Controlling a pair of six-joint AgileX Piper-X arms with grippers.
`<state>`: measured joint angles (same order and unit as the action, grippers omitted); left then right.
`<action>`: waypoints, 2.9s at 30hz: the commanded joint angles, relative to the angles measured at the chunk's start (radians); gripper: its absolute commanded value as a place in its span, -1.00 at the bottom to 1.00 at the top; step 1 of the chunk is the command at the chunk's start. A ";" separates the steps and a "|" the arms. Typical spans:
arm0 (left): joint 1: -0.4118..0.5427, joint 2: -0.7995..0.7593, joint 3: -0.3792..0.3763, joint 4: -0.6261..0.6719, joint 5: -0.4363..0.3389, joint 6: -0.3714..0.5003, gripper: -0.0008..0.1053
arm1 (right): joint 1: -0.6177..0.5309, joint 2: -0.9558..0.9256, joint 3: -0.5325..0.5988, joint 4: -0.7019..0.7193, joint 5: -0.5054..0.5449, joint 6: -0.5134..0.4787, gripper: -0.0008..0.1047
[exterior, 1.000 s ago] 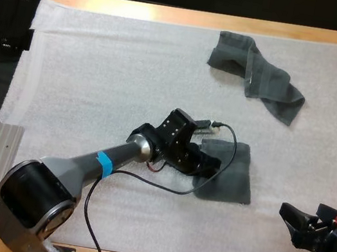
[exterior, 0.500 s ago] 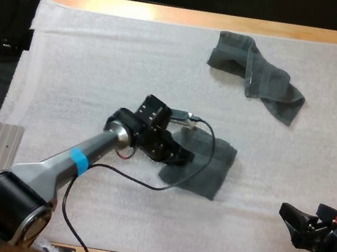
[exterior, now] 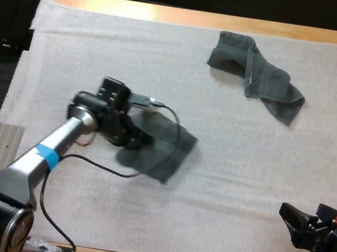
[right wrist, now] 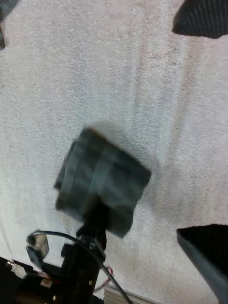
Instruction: Pick towel from pile, fold and stack
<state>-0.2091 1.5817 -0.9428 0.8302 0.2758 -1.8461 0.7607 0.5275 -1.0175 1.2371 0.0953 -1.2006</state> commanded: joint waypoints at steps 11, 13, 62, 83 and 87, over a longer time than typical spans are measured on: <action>0.335 -0.071 -0.005 0.136 -0.153 0.103 -0.98 | -0.001 -0.001 -0.005 0.001 -0.004 -0.007 0.47; 0.389 -0.089 -0.005 0.141 -0.155 0.127 -0.98 | -0.001 -0.001 -0.005 0.001 -0.005 -0.007 0.47; 0.352 -0.081 -0.002 -0.028 -0.276 0.138 0.10 | -0.001 -0.001 -0.005 -0.037 -0.054 0.006 0.47; 0.240 0.093 -0.012 0.002 -0.157 0.140 0.10 | -0.001 -0.001 -0.005 -0.037 -0.047 0.037 0.47; 0.241 0.066 -0.012 0.048 -0.209 0.150 0.10 | -0.001 -0.001 -0.005 -0.037 -0.047 0.037 0.47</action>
<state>0.0383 1.6561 -0.9580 0.8432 0.0644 -1.6943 0.7607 0.5275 -1.0175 1.2083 0.0456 -1.1664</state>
